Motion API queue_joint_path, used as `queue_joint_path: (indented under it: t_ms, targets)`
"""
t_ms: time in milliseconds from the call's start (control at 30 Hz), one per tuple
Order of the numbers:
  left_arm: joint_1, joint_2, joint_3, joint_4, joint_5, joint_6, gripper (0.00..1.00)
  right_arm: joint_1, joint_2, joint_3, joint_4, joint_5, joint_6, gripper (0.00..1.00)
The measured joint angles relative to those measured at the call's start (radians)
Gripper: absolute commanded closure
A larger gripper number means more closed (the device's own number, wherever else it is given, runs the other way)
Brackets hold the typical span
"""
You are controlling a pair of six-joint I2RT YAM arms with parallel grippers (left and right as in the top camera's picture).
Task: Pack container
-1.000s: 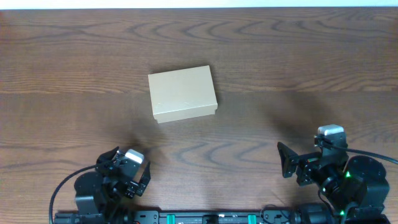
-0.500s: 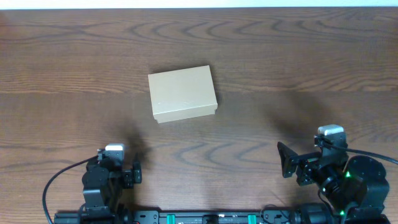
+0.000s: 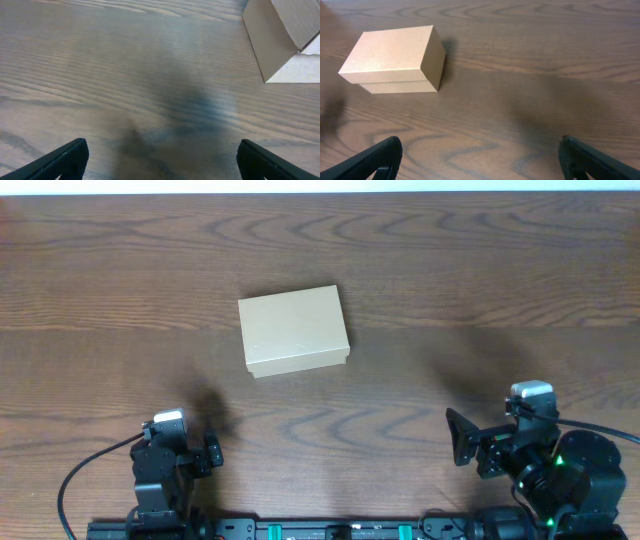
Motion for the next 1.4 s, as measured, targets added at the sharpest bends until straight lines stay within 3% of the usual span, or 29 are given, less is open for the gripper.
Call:
queue_joint_path:
  t_ms: [367,567,833,1400]
  targets:
    - [0.0,0.0,0.0,0.0,0.0,0.0,0.05,0.0,-0.031,-0.047,-0.016,0.064,-0.009,0.01]
    - [0.0,-0.001,0.0,0.0,-0.005,0.0,0.05,-0.019,-0.242,-0.348,0.105,0.127,-0.068,0.01]
    - [0.0,-0.001,0.0,0.0,-0.007,0.0,0.05,-0.062,-0.382,-0.557,0.169,0.146,-0.074,0.01]
    - [0.0,-0.001,0.0,0.0,-0.008,0.0,0.05,-0.062,-0.383,-0.595,0.192,0.154,-0.074,0.01]
